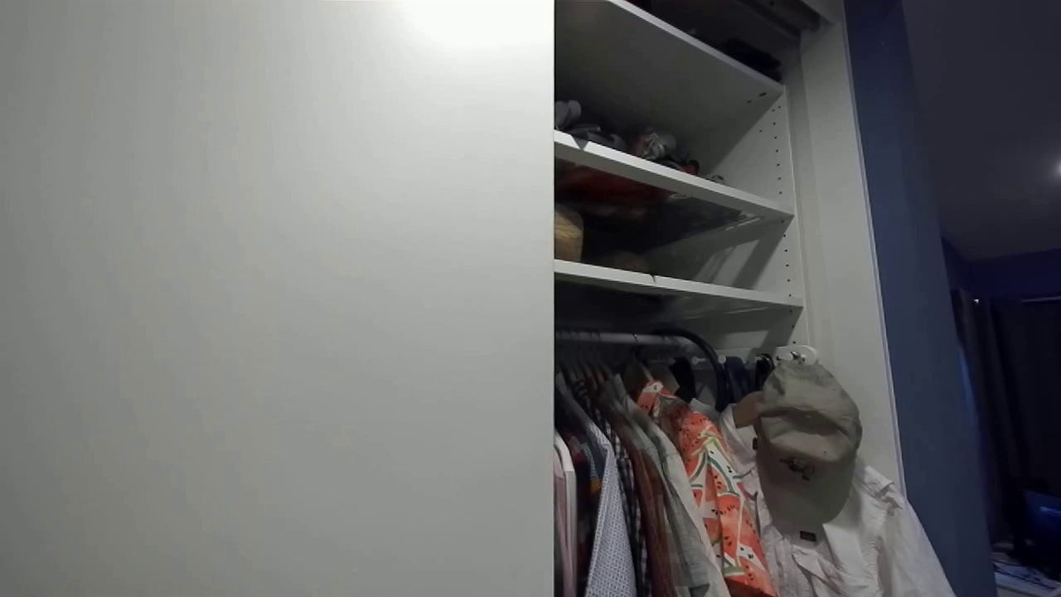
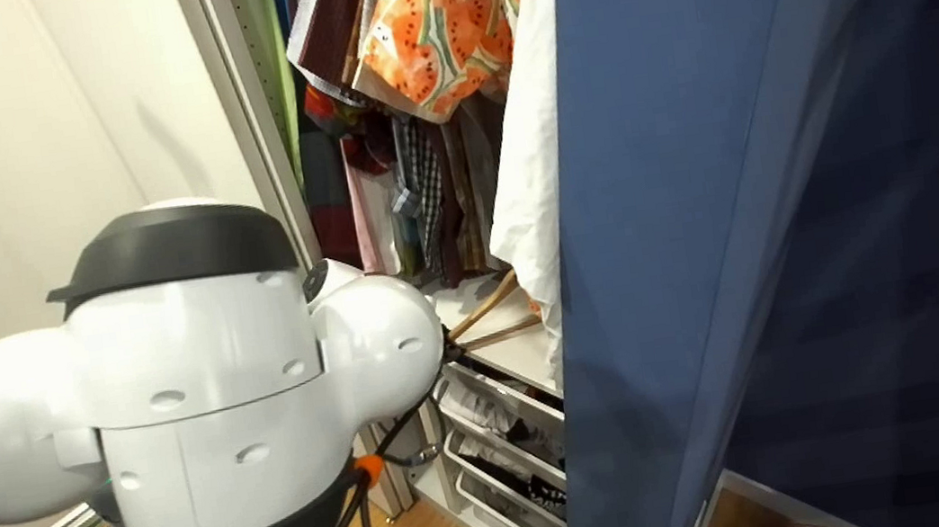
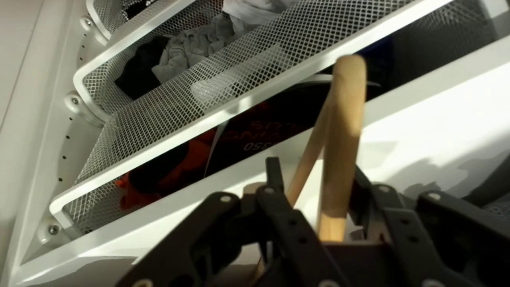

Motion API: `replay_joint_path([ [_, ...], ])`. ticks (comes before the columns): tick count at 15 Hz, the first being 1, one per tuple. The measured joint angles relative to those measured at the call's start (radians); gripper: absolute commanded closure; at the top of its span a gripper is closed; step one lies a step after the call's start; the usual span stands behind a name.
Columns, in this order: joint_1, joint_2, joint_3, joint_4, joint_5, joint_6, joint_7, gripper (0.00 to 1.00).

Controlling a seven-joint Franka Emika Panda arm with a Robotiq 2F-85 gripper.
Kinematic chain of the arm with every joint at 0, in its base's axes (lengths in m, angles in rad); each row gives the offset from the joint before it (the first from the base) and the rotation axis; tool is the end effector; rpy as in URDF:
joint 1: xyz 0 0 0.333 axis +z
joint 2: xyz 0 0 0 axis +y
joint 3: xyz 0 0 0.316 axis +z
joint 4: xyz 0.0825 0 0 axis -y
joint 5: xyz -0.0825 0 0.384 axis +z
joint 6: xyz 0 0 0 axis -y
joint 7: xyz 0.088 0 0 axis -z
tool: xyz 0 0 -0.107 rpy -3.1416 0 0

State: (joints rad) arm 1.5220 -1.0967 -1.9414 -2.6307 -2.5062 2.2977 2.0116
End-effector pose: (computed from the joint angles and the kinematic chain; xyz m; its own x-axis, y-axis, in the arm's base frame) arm 0.3905 -0.0149 0.1448 0.6577 -0.4593 0.5970 -0.4177 -0.8820 -0.2183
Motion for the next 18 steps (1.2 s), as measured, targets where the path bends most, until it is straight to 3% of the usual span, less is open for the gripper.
replay_joint_path([
  [3, -0.008, -0.011, -0.009, 0.002, 0.0, -0.017, -0.018, 1.0],
  [9, -0.016, -0.013, 0.011, -0.009, 0.002, -0.078, -0.077, 0.96],
  [14, -0.001, -0.008, 0.189, -0.116, 0.117, -0.206, -0.279, 0.96],
  [16, 0.061, 0.015, 0.238, -0.136, 0.185, -0.235, -0.313, 0.96],
  [18, 0.127, 0.053, 0.238, -0.134, 0.23, -0.252, -0.312, 0.96],
])
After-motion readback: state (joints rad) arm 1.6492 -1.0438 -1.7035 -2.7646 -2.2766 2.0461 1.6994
